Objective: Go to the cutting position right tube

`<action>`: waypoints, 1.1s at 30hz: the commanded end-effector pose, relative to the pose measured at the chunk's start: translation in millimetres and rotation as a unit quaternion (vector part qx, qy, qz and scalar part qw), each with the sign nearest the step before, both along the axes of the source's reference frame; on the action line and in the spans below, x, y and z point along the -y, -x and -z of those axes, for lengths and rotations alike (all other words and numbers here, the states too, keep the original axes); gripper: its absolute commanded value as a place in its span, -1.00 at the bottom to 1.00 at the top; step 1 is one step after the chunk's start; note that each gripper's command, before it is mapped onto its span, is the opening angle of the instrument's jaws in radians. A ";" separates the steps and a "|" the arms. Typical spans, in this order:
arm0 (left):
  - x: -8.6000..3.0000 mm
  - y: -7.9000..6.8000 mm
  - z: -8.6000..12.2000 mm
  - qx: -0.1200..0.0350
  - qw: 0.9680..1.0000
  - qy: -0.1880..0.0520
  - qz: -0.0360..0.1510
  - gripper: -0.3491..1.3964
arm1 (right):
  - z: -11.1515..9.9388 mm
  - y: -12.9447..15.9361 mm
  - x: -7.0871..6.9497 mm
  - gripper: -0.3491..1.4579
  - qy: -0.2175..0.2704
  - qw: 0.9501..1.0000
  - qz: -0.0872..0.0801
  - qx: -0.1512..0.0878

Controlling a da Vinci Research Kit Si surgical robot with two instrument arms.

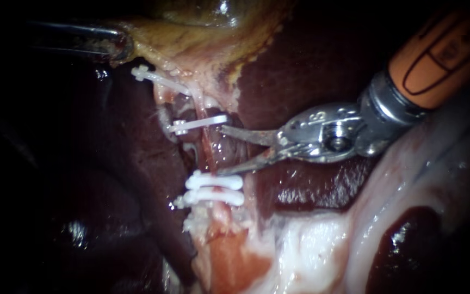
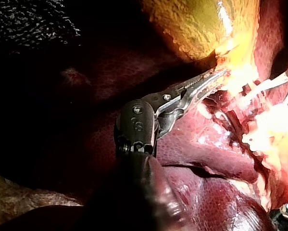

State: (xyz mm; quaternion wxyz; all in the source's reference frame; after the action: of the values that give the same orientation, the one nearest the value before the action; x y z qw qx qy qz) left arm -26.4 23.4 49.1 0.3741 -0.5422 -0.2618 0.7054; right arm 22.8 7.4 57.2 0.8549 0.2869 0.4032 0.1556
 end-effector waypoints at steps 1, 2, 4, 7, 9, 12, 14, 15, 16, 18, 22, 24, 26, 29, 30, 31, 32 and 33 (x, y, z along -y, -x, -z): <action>0.0 0.0 0.0 0.000 1.000 0.000 0.000 -1.00 | -0.2 -0.2 0.0 0.93 -0.004 1.000 0.000 0.001; 0.0 0.0 0.0 0.000 1.000 0.000 0.000 -1.00 | -0.4 -0.3 -0.1 0.93 -0.004 1.000 0.001 0.001; 0.0 0.0 0.0 0.000 1.000 0.000 0.000 -1.00 | -0.7 -0.9 -0.2 0.92 -0.008 1.000 0.004 -0.002; 0.0 0.0 0.0 0.000 1.000 0.000 0.000 -1.00 | -1.1 -1.9 -0.3 0.90 -0.017 1.000 0.010 -0.007; 0.0 0.0 -0.1 0.000 1.000 0.000 0.000 -1.00 | -1.5 -2.7 -0.1 0.88 -0.026 0.999 0.019 -0.011; 0.0 0.1 -0.1 0.000 1.000 0.000 0.000 -1.00 | -2.4 -4.0 0.5 0.86 -0.042 0.998 0.032 -0.021; 0.0 0.1 -0.1 0.000 1.000 0.000 0.000 -1.00 | -3.0 -4.9 0.9 0.86 -0.050 0.998 0.034 -0.030; 0.0 0.1 -0.1 0.000 1.000 0.000 0.000 -1.00 | -3.2 -5.3 1.1 0.86 -0.055 0.997 0.034 -0.033; 0.0 0.1 -0.1 0.000 1.000 0.000 0.000 -1.00 | -3.5 -5.8 1.3 0.86 -0.059 0.997 0.036 -0.037; 0.0 0.1 -0.1 0.000 1.000 0.000 0.000 -1.00 | -3.8 -6.5 1.5 0.86 -0.067 0.996 0.040 -0.045; 0.0 0.1 -0.1 0.000 1.000 0.000 0.000 -1.00 | -3.8 -7.0 1.4 0.86 -0.070 0.995 0.039 -0.058; 0.0 0.2 -0.1 -0.001 1.000 0.000 0.000 -1.00 | -3.6 -7.1 1.3 0.86 -0.077 0.994 0.038 -0.069; 0.0 0.2 -0.1 -0.001 1.000 0.000 0.000 -1.00 | -3.4 -7.2 1.3 0.86 -0.086 0.992 0.037 -0.084; 0.0 0.2 -0.1 -0.001 1.000 0.000 0.001 -1.00 | -2.5 -7.3 1.7 0.88 -0.098 0.988 0.036 -0.109; 0.0 0.2 -0.1 -0.001 1.000 0.000 0.001 -1.00 | -2.2 -7.4 1.9 0.88 -0.103 0.987 0.035 -0.118; 0.0 0.2 -0.1 -0.001 1.000 0.000 0.001 -1.00 | -1.8 -7.4 2.0 0.86 -0.108 0.986 0.035 -0.124; 0.0 0.2 -0.1 -0.001 1.000 0.000 0.001 -1.00 | -1.2 -7.6 2.2 0.86 -0.114 0.984 0.036 -0.133; 0.0 0.2 -0.1 -0.001 1.000 0.000 0.001 -1.00 | -0.8 -7.7 2.3 0.86 -0.116 0.983 0.038 -0.140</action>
State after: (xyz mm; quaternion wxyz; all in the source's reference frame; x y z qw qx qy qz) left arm -26.7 23.4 49.3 0.3744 -0.5420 -0.2609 0.7057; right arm 30.6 5.0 57.6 0.7530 0.4216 0.4894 0.1258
